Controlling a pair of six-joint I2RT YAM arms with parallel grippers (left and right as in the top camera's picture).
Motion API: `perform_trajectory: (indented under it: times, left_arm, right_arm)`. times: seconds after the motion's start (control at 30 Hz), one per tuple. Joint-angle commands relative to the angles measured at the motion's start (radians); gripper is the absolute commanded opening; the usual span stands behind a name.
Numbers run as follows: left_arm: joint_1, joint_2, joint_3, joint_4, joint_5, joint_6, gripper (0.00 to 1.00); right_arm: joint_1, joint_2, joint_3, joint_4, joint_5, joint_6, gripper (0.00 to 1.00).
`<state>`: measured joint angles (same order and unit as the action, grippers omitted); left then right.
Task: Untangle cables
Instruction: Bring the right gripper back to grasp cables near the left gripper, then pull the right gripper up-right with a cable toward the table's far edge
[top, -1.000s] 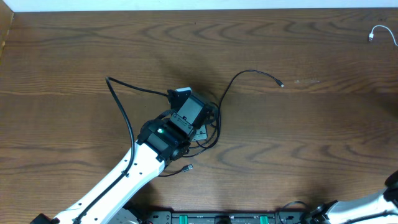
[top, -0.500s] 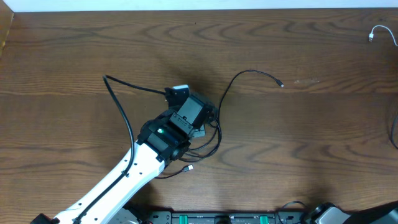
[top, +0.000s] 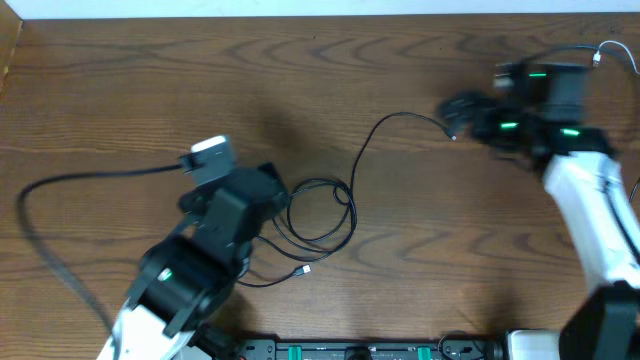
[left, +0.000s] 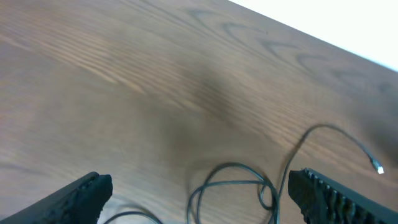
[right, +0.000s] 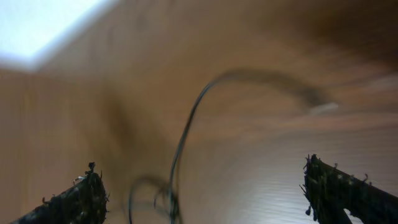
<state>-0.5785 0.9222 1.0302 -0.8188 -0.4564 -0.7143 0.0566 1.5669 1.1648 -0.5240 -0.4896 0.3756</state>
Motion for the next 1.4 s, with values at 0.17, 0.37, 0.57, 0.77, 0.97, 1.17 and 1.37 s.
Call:
perform_trajectory:
  times: [0.17, 0.37, 0.57, 0.77, 0.97, 1.17, 1.37]
  left_arm:
    - [0.066, -0.174, -0.001, -0.148, -0.031, -0.005, 0.97]
    - [0.066, -0.175, -0.001, -0.195, -0.031, -0.006, 0.97]
    - [0.066, -0.172, -0.001, -0.199, -0.030, -0.005, 0.97]
    - [0.066, -0.172, -0.001, -0.199, -0.026, -0.005, 0.97]
    - [0.066, -0.172, -0.001, -0.221, -0.001, -0.005, 0.97]
    - [0.066, -0.172, -0.001, -0.236, 0.002, -0.005, 0.98]
    - [0.066, -0.172, -0.001, -0.236, 0.002, -0.005, 0.98]
  right_arm:
    - [0.396, 0.296, -0.001, 0.068, 0.180, -0.135, 0.99]
    - [0.555, 0.344, -0.001, 0.079, 0.303, -0.135, 0.99]
    - [0.663, 0.344, -0.001, 0.043, 0.460, -0.138, 0.99]
    - [0.708, 0.361, -0.001, 0.030, 0.525, -0.138, 0.94]
    - [0.721, 0.441, -0.002, 0.082, 0.543, -0.138, 0.07]
    - [0.696, 0.419, 0.025, 0.108, 0.556, -0.211, 0.01]
    - [0.603, 0.327, 0.197, 0.021, 0.705, -0.297, 0.01]
